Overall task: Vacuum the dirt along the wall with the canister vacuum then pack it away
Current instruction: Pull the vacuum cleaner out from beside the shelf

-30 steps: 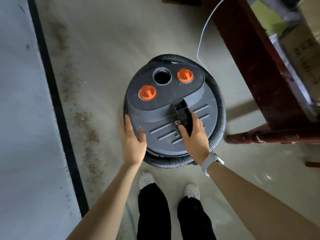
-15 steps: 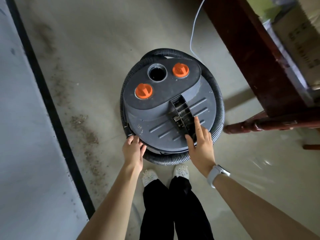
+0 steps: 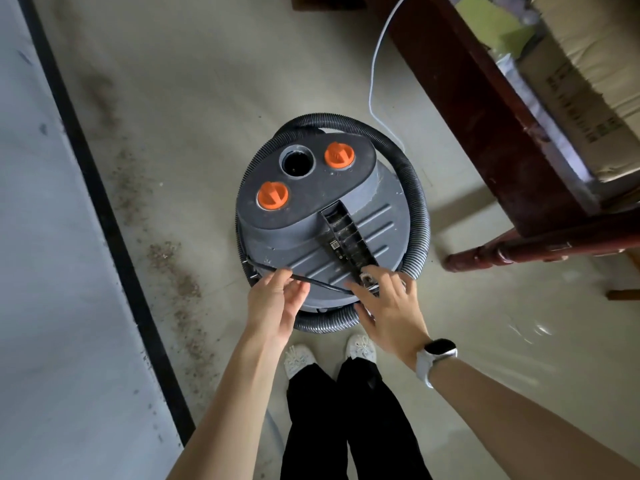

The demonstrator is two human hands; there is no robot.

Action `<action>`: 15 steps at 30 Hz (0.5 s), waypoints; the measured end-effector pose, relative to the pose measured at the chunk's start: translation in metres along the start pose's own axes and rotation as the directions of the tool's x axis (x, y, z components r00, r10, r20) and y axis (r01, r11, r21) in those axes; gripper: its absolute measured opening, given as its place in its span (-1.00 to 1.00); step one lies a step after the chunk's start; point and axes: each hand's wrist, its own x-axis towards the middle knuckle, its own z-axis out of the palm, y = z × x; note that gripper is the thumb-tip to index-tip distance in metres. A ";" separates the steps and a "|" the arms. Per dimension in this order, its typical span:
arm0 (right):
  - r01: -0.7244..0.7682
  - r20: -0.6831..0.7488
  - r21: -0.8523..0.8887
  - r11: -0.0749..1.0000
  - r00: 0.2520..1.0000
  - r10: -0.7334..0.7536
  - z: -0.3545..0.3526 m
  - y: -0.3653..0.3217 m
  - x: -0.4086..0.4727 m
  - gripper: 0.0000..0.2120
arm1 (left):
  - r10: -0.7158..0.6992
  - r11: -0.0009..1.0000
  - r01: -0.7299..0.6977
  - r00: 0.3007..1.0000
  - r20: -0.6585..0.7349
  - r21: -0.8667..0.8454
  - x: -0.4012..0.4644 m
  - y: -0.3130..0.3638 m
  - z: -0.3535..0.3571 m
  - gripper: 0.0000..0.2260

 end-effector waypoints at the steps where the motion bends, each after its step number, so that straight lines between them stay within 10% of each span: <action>1: 0.037 0.006 0.047 0.998 0.999 -0.037 -0.002 0.001 0.004 -0.76 | 0.010 1.000 -0.010 0.999 0.037 -0.006 -0.004 0.001 0.001 -0.88; 15: -0.104 -0.209 0.050 0.993 0.971 0.112 -0.102 0.074 0.062 -0.71 | 0.074 0.921 -0.056 0.997 0.031 -0.386 -0.030 0.031 0.038 -0.80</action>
